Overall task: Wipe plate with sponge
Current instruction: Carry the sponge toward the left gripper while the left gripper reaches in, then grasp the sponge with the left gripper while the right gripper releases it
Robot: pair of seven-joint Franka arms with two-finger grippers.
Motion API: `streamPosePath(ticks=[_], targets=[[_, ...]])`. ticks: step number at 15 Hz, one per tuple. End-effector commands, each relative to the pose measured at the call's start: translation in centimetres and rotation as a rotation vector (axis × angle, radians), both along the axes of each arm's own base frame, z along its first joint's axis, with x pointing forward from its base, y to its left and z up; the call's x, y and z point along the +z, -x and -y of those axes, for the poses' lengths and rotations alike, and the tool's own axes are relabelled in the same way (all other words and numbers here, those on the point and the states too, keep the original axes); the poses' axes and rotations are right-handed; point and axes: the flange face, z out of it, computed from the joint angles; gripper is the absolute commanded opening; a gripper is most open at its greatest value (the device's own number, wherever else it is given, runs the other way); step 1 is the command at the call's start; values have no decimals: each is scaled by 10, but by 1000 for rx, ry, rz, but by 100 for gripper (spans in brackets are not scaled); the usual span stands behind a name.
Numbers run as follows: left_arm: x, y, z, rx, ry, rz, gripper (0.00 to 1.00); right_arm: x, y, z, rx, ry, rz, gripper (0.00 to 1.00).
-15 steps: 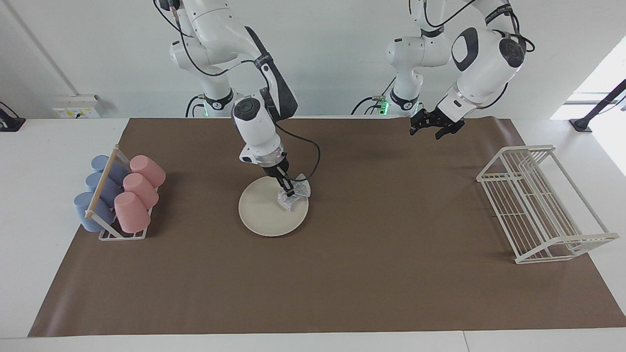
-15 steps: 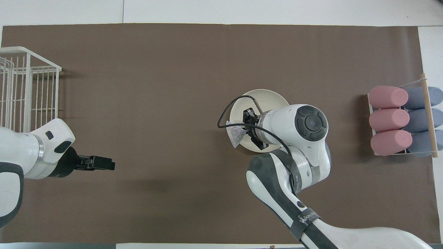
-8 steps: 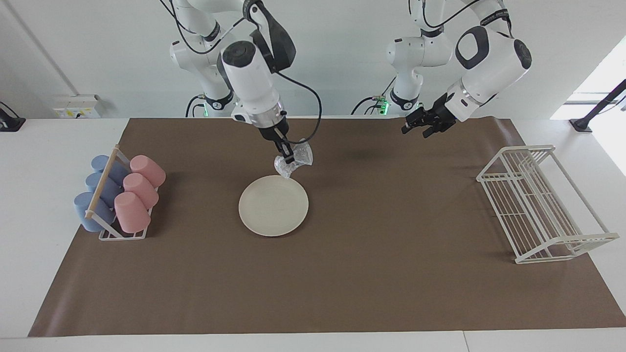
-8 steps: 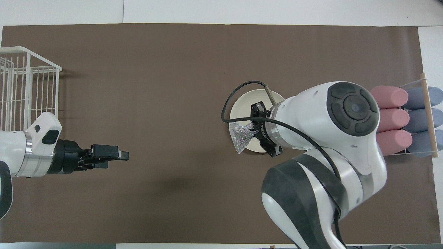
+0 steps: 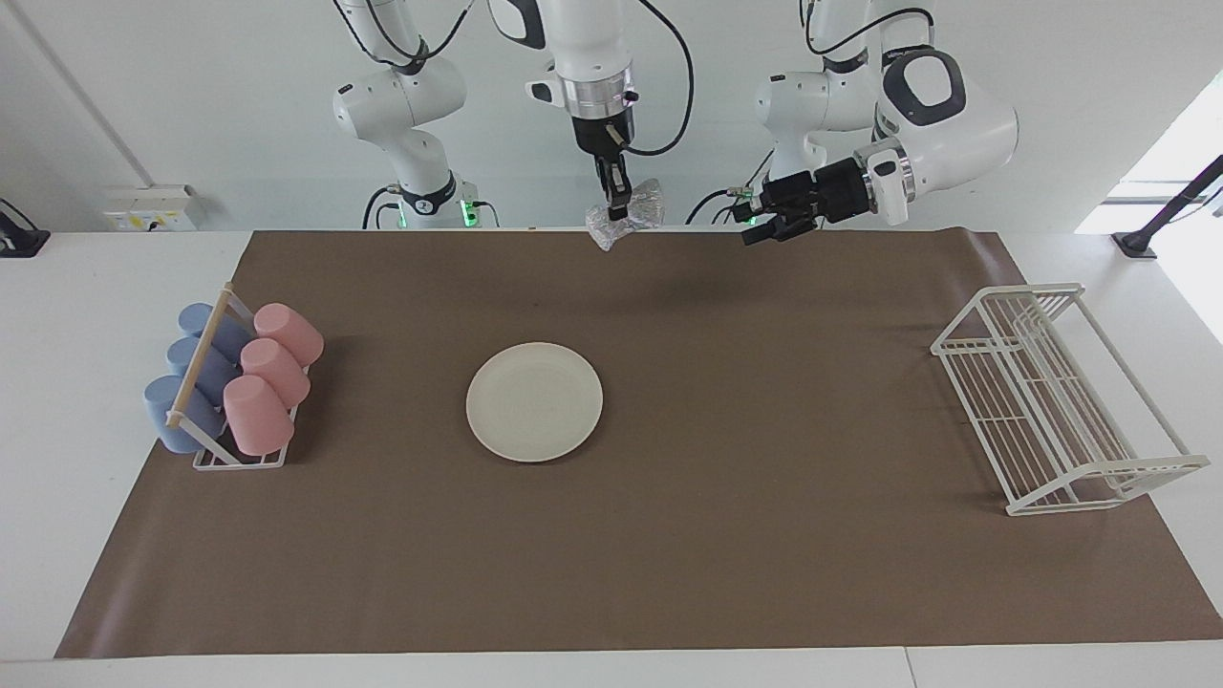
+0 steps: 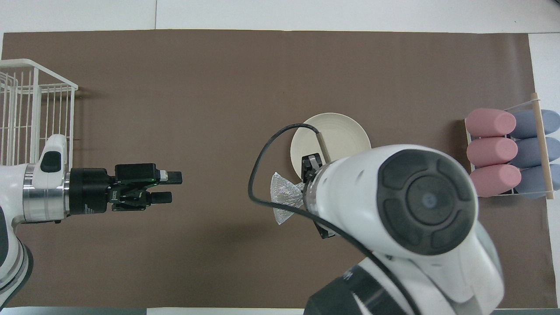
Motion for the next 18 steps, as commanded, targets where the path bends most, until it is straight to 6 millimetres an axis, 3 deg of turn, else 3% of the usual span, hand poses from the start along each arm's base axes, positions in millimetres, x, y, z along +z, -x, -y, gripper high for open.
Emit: streamPosePath(ticks=[1,13,14,17,18], targets=[[-8,20,33,9,12,-8,100,-3,-3,-2,-9,33,28,0],[-12,37,71,10,42,-69,91,-3,-6,0,-13,32,29,0],[-12,38,72,9,41,-68,81,-3,-6,0,-13,32,29,0],[-11,41,75,-9,42,-69,4,-3,-6,0,-12,33,31,0],[-11,41,75,-8,42,-70,0,-3,-6,0,-12,32,30,0]])
